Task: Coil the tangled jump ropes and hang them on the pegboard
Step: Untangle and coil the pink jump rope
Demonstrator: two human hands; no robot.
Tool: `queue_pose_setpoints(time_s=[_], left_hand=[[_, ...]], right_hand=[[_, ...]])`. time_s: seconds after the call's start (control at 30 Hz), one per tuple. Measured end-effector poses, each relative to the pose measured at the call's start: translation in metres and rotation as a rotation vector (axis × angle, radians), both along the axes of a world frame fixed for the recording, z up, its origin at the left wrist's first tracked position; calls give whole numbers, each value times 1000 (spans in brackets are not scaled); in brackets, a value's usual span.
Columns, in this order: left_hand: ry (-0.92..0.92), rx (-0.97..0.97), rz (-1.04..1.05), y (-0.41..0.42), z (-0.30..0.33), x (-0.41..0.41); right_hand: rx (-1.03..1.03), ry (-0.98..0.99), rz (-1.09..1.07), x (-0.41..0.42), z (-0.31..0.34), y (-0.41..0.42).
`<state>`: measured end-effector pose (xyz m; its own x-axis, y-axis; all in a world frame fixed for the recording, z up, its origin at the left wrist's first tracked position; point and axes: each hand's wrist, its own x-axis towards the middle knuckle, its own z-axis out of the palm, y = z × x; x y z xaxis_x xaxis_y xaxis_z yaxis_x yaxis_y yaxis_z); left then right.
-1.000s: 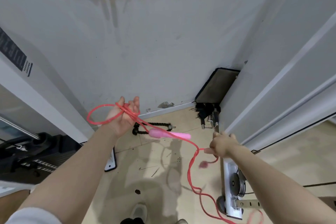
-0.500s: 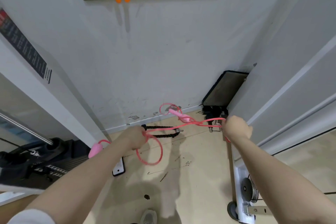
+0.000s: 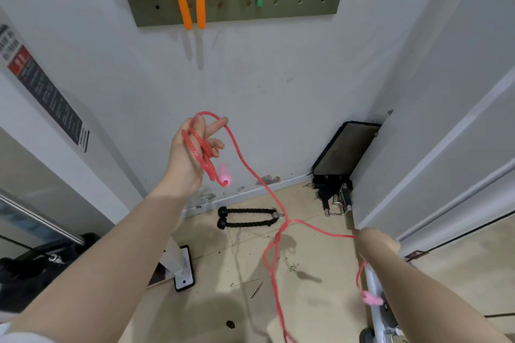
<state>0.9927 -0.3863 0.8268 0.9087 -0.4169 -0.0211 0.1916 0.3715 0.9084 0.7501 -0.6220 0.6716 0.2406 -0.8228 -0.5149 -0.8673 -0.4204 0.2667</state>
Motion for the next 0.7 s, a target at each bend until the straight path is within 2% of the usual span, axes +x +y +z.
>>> queue_pose_setpoints(time_s=[0.07,0.2,0.23,0.27,0.3,0.37,0.4,0.43,0.5,0.57,0.63,0.7], left_hand=[[-60,34,-40,-5,4,-13],[-82,-14,-99,-12,17,-34],[-94,-27,-147,-13,21,-39],[-110,-38,-209,-13,24,-43],[-133,-44,-278,-14,27,-47],[-196,-49,-426,-16,31,-52],[-230,-51,-497,-17,32,-53],[-255,-62,-552,-18,34,-52],[-269,-74,-567,-18,38,-50],[-289,-37,-459,-16,42,-44],[-282,-43,-320,-7,41,-32],[-248,-80,-192,6,36,-22]], right_hand=[[20,45,16,5,0,4],[107,147,-38,11,-4,5],[139,122,-5,16,-6,3],[186,-1,70,23,-6,3],[275,-216,145,34,-1,6],[580,-786,134,63,29,27],[756,-998,112,78,49,41],[914,-1118,132,94,69,56],[1088,-1143,255,116,85,75],[1041,-1022,345,124,81,80],[795,-908,374,124,66,74],[638,-854,285,121,52,65]])
